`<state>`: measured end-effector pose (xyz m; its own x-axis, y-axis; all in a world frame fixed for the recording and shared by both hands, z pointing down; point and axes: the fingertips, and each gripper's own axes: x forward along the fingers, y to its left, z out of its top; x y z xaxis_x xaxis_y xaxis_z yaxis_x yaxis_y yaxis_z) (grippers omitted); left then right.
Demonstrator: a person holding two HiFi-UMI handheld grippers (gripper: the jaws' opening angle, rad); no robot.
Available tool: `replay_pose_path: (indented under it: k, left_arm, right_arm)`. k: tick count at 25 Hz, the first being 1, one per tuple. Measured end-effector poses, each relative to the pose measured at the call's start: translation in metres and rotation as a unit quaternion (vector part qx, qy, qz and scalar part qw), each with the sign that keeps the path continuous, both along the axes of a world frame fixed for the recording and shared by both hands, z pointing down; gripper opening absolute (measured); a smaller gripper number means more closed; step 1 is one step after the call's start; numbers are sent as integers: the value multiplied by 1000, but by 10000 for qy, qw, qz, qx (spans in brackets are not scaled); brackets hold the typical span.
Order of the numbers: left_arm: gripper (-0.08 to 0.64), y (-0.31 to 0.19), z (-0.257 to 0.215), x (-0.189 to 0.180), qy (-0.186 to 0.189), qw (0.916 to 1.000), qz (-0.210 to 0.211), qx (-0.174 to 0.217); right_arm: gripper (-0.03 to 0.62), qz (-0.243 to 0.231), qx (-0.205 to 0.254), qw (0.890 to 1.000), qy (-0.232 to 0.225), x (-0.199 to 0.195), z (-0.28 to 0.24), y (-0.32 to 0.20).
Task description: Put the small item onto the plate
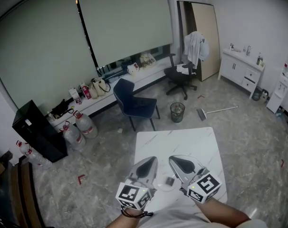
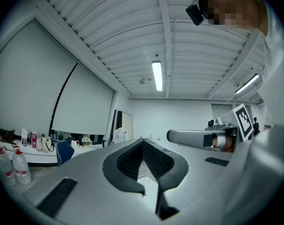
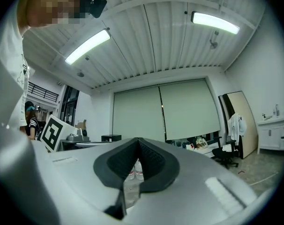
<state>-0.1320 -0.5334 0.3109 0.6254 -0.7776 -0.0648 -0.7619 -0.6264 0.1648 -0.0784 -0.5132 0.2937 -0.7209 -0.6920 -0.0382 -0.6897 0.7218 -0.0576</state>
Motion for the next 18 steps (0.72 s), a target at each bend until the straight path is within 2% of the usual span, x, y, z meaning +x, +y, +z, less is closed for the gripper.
replay_pose_path:
  k: [18]
  left_arm:
    - [6,-3,5,-14,51,9998,-169,-16]
  right_arm:
    - [2,62,-188,9998,-62,2,11,-12]
